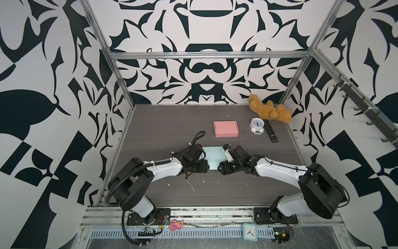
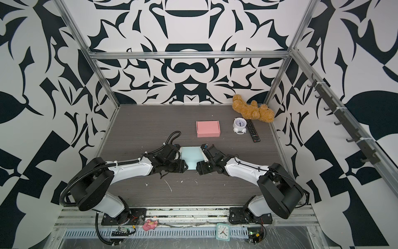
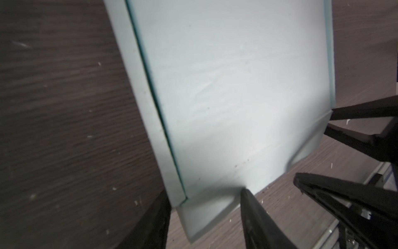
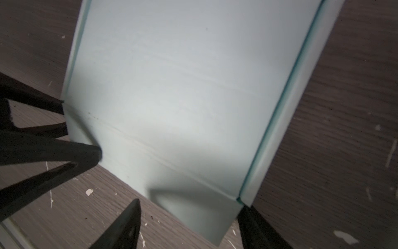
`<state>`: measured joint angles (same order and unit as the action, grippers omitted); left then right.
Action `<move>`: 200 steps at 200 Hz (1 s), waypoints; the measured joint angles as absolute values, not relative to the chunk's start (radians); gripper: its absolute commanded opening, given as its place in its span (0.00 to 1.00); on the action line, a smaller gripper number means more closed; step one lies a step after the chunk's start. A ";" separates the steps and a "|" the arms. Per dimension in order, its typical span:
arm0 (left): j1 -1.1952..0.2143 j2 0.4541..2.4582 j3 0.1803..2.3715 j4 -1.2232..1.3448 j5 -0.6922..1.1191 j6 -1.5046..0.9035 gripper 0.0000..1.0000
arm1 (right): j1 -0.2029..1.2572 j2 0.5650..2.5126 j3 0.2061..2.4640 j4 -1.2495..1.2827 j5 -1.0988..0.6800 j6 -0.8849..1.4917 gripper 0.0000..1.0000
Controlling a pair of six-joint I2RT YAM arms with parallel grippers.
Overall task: Assemble paper box
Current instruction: Fold and tuck the lid into the gap.
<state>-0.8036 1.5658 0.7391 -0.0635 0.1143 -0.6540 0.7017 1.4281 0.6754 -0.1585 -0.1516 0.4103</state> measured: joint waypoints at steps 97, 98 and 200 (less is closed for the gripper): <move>-0.804 1.523 0.734 -0.104 0.109 -0.635 0.68 | 0.702 1.428 0.675 -0.159 -0.111 0.392 0.73; -0.804 1.520 0.734 -0.107 0.109 -0.636 0.68 | 0.702 1.428 0.675 -0.159 -0.111 0.392 0.73; -0.620 1.528 0.923 -0.234 0.228 -0.464 0.71 | 0.702 1.428 0.676 -0.160 -0.096 0.381 0.73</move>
